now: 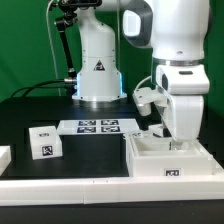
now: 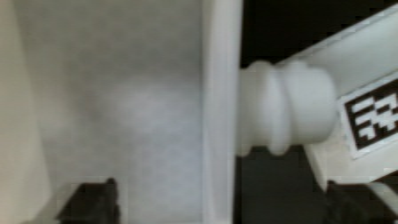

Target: Assemble cabinet

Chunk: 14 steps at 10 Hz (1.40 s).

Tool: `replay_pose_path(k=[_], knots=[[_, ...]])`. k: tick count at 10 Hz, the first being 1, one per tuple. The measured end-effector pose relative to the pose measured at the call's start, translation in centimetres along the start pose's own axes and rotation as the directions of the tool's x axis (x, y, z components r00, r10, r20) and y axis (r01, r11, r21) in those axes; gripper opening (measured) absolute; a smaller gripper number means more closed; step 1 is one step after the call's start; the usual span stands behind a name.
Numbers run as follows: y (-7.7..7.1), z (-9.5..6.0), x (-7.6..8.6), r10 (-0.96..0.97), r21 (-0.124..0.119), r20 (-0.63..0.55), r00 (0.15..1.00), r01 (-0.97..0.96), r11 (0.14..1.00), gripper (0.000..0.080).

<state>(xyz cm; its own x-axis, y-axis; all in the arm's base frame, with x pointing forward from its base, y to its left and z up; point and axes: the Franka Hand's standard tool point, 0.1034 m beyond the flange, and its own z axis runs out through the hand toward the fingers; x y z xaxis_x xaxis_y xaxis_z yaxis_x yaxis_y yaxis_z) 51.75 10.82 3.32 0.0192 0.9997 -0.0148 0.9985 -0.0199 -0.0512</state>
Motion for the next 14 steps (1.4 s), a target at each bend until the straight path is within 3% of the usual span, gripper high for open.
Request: replay_pose_path(k=[1, 2, 5, 10, 11, 14], knots=[[-0.3, -0.9, 0.0, -0.003, -0.008, 0.003, 1.000, 0.003, 1.000, 0.0748], [-0.9, -1.9, 0.0, -0.009, -0.012, 0.010, 1.000, 0.009, 1.000, 0.0784], [-4.1, -3.5, 1.0, -0.035, -0.034, 0.010, 0.999, 0.035, 0.999, 0.0797], [-4.3, -3.2, 0.9, -0.069, -0.032, 0.007, 0.998, 0.069, 0.997, 0.0796], [-4.8, -3.1, 0.9, -0.143, -0.037, 0.005, 0.990, 0.143, 0.989, 0.0796], [-6.7, -2.4, 0.8, -0.351, -0.012, 0.003, 0.936, 0.351, 0.936, 0.0796]])
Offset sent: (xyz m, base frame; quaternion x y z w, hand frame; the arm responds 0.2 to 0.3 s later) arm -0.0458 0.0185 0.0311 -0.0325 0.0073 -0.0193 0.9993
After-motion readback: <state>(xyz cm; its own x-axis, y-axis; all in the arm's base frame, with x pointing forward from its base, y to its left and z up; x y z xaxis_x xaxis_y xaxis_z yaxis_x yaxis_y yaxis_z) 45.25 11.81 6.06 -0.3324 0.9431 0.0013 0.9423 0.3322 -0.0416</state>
